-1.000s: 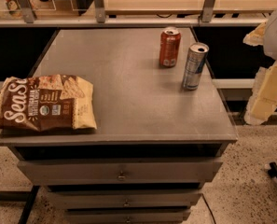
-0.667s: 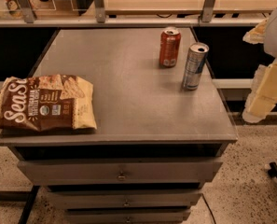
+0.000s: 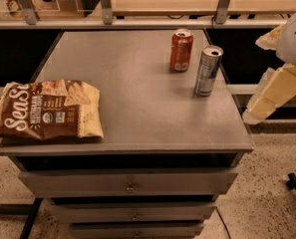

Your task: Knock redbull can over

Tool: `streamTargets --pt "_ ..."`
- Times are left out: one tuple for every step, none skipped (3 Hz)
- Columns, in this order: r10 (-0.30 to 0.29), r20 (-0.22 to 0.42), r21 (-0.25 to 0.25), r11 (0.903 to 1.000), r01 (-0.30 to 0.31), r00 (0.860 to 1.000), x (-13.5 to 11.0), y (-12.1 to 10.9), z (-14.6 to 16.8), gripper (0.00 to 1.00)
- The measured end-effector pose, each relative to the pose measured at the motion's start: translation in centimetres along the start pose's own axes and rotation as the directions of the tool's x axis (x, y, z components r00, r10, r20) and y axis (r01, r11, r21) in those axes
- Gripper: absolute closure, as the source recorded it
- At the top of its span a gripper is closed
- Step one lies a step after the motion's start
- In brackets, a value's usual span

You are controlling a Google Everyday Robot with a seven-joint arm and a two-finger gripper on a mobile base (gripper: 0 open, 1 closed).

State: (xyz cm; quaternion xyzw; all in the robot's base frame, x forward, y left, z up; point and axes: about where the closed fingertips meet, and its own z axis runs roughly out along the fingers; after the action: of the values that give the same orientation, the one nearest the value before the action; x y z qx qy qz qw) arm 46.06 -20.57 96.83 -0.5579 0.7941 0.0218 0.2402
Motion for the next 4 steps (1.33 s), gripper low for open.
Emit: streamTargets --pt "0.064 0.113 0.018 0.9976 -0.066 0.992 0.2 0.3 0.5 0.0" --pt "0.1 0.246 0.066 0.9906 -0.119 0.964 0.4 1.4 -0.2 0.0" --pt "0.099 0.253 0.066 0.9907 -0.119 0.962 0.3 1.2 -0.2 0.0" --pt "0.106 0.299 0.092 0.9859 -0.14 0.948 -1.2 -3.4 2.0 0.0"
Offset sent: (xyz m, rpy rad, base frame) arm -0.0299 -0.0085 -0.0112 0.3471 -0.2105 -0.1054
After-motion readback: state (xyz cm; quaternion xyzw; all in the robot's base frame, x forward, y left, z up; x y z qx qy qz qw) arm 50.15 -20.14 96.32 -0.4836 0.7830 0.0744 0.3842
